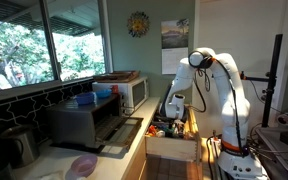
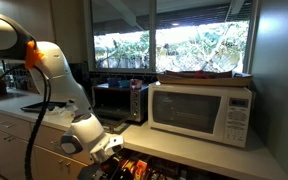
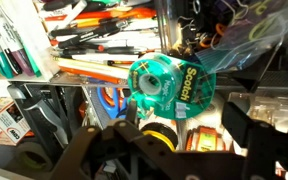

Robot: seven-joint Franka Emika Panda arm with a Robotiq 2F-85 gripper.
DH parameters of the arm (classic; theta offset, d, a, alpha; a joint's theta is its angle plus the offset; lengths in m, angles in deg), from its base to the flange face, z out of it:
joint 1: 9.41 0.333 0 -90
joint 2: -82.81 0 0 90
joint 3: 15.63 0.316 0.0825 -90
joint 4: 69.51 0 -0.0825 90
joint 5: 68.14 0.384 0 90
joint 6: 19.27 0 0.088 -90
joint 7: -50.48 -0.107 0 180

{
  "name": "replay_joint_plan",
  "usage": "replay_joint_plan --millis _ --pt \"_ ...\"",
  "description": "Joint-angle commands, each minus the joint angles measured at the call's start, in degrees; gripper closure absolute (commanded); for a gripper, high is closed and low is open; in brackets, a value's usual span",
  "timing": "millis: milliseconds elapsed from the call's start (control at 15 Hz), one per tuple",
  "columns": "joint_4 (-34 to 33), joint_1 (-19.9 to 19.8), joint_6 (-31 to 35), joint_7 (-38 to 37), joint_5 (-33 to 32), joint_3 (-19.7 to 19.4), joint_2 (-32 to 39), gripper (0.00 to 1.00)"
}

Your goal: Put the green packet in the drawer

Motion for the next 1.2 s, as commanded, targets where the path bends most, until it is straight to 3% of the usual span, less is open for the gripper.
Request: replay_joint_plan --millis 0,67,333,667,867,933,1067,1133 --pt "-0.3 0.3 0.0 -0.3 0.0 0.3 0.6 0.03" --pt "-0.4 0.5 0.0 -0.5 0.0 0.4 0.8 0.07" --pt "-0.4 0.5 0.0 -0.5 0.0 0.3 0.7 0.01" --pt "-2.6 0.7 4.5 -2.7 0.3 1.2 5.5 0.0" --pt "-4.0 0.2 6.0 -4.5 -0.3 2.0 7.7 0.08" --pt "-2.8 7.2 4.3 -12.6 -7.3 -5.6 8.0 0.14" --pt "-3.0 9.2 4.3 -18.1 -12.1 -8.2 9.4 0.12" --pt "-3.0 10.4 4.3 -21.4 -14.9 -9.7 10.2 0.16"
